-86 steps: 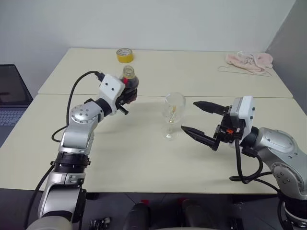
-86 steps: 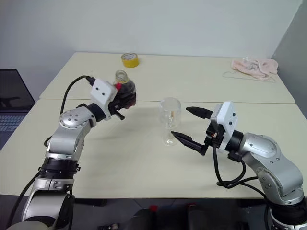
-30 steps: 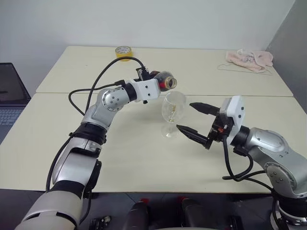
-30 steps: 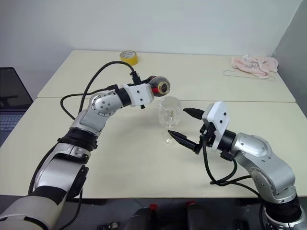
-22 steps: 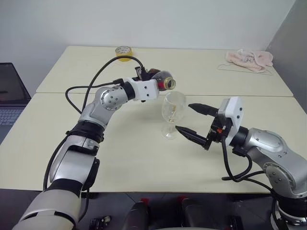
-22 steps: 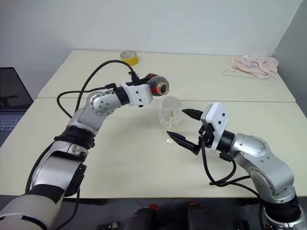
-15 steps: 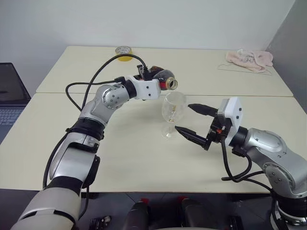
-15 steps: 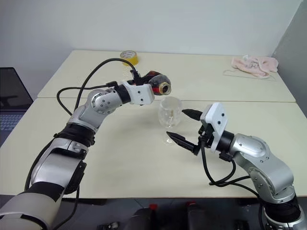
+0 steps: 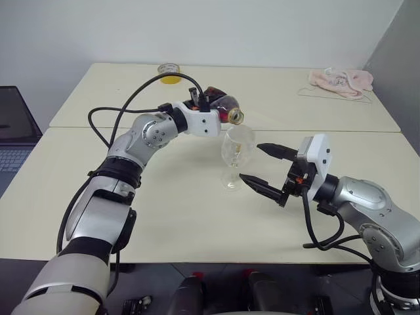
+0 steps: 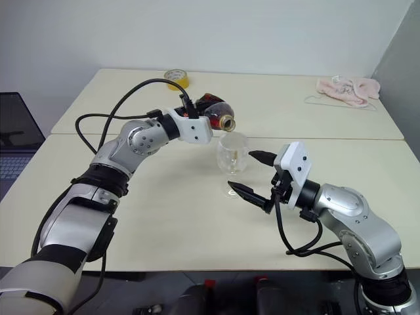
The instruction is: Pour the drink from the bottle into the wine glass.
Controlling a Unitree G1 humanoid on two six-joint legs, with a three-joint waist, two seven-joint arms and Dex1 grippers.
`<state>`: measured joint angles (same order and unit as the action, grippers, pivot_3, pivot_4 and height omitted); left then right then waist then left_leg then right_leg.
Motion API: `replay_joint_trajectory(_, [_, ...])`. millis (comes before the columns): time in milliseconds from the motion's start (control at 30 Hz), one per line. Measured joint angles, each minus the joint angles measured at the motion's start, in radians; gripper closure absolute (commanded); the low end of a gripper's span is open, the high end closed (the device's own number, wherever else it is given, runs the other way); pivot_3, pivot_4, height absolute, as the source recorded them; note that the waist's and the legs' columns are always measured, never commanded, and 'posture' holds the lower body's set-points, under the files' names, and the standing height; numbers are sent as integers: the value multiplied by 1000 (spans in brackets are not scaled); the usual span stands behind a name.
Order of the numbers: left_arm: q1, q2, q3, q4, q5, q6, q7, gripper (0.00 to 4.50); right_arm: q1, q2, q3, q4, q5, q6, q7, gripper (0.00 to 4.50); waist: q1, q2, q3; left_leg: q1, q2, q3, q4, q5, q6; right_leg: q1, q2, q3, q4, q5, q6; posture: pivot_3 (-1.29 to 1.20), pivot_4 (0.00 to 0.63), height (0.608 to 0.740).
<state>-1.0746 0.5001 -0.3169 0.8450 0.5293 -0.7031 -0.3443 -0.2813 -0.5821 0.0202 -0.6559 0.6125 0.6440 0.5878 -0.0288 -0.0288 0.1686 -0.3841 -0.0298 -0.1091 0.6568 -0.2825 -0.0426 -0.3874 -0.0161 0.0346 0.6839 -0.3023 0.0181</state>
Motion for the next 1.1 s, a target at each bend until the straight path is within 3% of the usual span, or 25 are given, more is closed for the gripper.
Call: replay_joint_trajectory(1100, [-37,25,-34,20,74,-50,99,3709,-1,2,1,-7,0,0,-4,0,0,0,0,-1,-2,0,4,-2,4,-1,-1,0,4,0,0,0,150,740])
